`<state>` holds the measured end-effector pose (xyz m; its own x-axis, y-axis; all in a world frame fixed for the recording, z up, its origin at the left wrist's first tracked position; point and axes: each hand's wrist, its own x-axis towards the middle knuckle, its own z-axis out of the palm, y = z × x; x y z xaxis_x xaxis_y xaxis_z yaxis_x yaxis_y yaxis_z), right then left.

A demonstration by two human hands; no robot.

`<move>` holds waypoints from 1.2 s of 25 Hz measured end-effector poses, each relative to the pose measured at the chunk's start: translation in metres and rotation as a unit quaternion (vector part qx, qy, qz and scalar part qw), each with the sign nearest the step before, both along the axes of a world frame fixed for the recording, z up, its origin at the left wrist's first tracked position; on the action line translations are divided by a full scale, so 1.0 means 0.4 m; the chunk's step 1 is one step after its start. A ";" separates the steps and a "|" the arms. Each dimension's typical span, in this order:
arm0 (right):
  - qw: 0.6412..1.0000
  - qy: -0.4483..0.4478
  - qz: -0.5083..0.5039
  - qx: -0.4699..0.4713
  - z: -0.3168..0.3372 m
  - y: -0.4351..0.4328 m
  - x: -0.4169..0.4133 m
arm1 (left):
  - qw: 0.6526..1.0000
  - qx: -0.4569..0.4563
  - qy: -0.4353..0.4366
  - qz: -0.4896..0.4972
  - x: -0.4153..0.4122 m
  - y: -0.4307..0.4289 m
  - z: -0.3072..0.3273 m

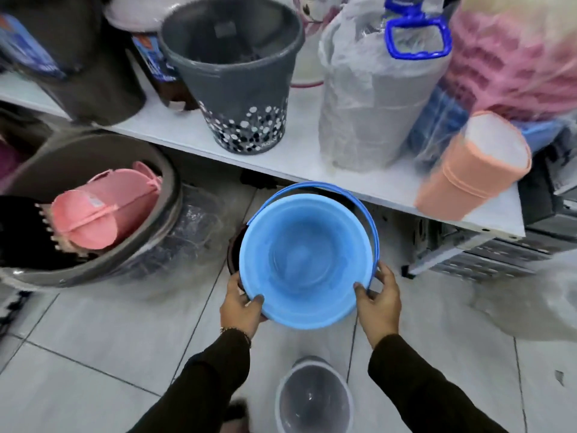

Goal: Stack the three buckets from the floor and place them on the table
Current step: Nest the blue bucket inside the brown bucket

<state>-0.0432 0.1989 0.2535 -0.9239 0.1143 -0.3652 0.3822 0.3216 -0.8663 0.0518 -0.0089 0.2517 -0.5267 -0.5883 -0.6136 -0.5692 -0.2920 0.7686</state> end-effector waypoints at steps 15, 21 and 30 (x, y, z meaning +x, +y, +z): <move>0.984 -0.130 0.027 0.116 -0.346 -0.392 -0.119 | 0.984 0.091 -0.148 -0.036 -0.167 -0.384 -0.303; 0.971 -0.239 0.017 -0.013 -0.429 -0.377 -0.055 | 0.971 0.102 -0.195 -0.094 -0.121 -0.404 -0.508; 0.959 -0.226 0.129 0.110 -0.349 -0.252 0.113 | 0.881 -0.176 -0.161 -0.408 0.035 -0.288 -0.280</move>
